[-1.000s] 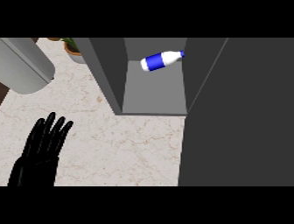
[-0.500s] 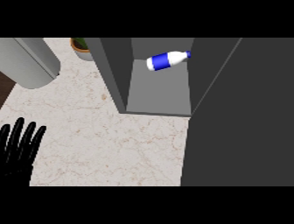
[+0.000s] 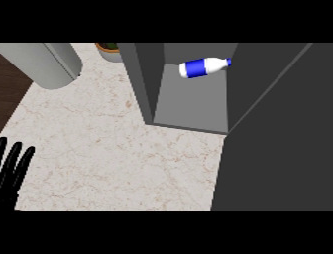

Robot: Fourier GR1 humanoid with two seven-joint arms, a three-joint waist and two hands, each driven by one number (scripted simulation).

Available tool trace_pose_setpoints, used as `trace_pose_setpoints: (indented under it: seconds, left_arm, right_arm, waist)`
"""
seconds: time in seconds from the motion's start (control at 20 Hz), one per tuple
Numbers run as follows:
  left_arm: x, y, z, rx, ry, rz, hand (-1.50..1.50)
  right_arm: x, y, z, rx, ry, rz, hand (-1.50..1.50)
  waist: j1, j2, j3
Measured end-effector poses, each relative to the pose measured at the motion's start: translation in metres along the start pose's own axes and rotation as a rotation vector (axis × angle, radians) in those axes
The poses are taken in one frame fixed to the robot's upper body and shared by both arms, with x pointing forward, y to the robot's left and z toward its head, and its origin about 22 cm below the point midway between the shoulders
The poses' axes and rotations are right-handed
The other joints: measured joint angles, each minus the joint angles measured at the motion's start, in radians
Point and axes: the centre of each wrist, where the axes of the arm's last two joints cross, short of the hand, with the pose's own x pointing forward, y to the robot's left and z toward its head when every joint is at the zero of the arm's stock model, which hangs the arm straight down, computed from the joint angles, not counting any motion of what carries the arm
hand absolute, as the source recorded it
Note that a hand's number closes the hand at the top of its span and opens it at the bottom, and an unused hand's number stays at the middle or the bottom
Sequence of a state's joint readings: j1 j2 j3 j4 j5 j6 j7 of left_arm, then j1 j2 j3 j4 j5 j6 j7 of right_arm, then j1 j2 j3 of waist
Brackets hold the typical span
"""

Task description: Pick up the bottled water, place it into the cabinet and close the cabinet

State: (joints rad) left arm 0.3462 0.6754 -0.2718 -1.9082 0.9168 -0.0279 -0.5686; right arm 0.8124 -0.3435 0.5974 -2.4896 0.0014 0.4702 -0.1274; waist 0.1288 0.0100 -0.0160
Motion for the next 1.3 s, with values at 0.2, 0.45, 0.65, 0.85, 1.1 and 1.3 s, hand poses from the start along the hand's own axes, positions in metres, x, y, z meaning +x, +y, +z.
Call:
trace_pose_setpoints:
  seconds: [0.2, 0.45, 0.65, 0.85, 1.1, 1.3]
  left_arm:
    - [0.007, 0.004, -0.003, -0.033, 0.000, 0.006, -1.50]
    - [0.014, 0.008, -0.004, -0.070, 0.008, 0.003, -1.50]
    - [0.018, 0.011, -0.005, -0.094, 0.018, 0.007, -1.50]
    - [0.021, 0.012, -0.007, -0.115, 0.027, 0.005, -1.50]
    - [0.024, 0.015, -0.009, -0.127, 0.033, 0.000, -1.50]
    - [0.026, 0.018, -0.011, -0.128, 0.033, -0.005, -1.50]
  right_arm:
    - [0.001, -0.004, -0.007, 0.029, -0.001, 0.030, 1.50]
    - [0.003, -0.009, -0.013, 0.068, -0.001, 0.063, 1.50]
    - [0.005, -0.015, -0.019, 0.119, -0.003, 0.107, -1.50]
    - [0.010, -0.023, -0.025, 0.194, -0.004, 0.178, 1.50]
    - [0.014, -0.028, -0.035, 0.263, -0.005, 0.237, 1.50]
    - [0.017, -0.030, -0.043, 0.313, 0.003, 0.278, 1.50]
  waist:
    - [0.030, 0.009, -0.001]
    - [0.068, 0.015, -0.003]
    - [0.097, 0.019, -0.005]
    - [0.124, 0.018, -0.010]
    - [0.134, 0.018, -0.011]
    - [0.136, 0.019, -0.012]
